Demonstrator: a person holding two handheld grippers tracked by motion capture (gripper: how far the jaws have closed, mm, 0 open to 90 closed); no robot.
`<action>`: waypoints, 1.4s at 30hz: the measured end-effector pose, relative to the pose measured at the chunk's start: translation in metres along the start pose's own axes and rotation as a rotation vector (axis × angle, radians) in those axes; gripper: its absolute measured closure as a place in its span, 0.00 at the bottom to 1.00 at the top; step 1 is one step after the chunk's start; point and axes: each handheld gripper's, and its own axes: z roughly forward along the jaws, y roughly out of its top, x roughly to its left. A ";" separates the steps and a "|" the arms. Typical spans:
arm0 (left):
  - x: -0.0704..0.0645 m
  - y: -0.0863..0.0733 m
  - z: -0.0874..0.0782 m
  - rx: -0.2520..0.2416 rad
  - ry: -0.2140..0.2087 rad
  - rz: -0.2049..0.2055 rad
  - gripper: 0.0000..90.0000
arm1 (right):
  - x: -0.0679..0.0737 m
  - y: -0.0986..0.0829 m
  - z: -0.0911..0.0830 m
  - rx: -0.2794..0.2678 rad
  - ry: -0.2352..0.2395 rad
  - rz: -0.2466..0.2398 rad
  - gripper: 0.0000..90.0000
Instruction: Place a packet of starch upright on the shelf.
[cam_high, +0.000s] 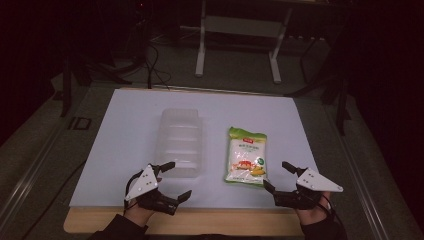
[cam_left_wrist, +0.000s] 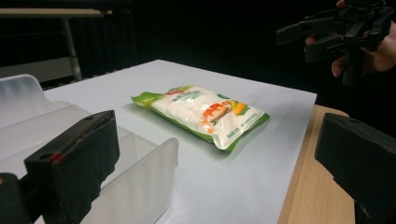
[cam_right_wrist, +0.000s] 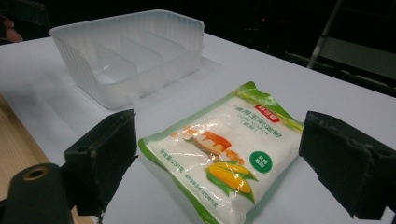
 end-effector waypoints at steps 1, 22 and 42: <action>0.000 0.000 0.000 0.000 -0.001 -0.004 0.00 | 0.000 0.000 0.000 0.003 -0.004 0.000 0.13; -0.003 -0.003 0.000 0.016 -0.032 -0.001 0.00 | -0.001 0.013 0.000 -0.001 0.078 0.029 0.11; -0.007 -0.003 0.001 0.047 -0.045 0.005 0.00 | -0.029 0.067 0.009 -0.089 0.060 -0.026 0.13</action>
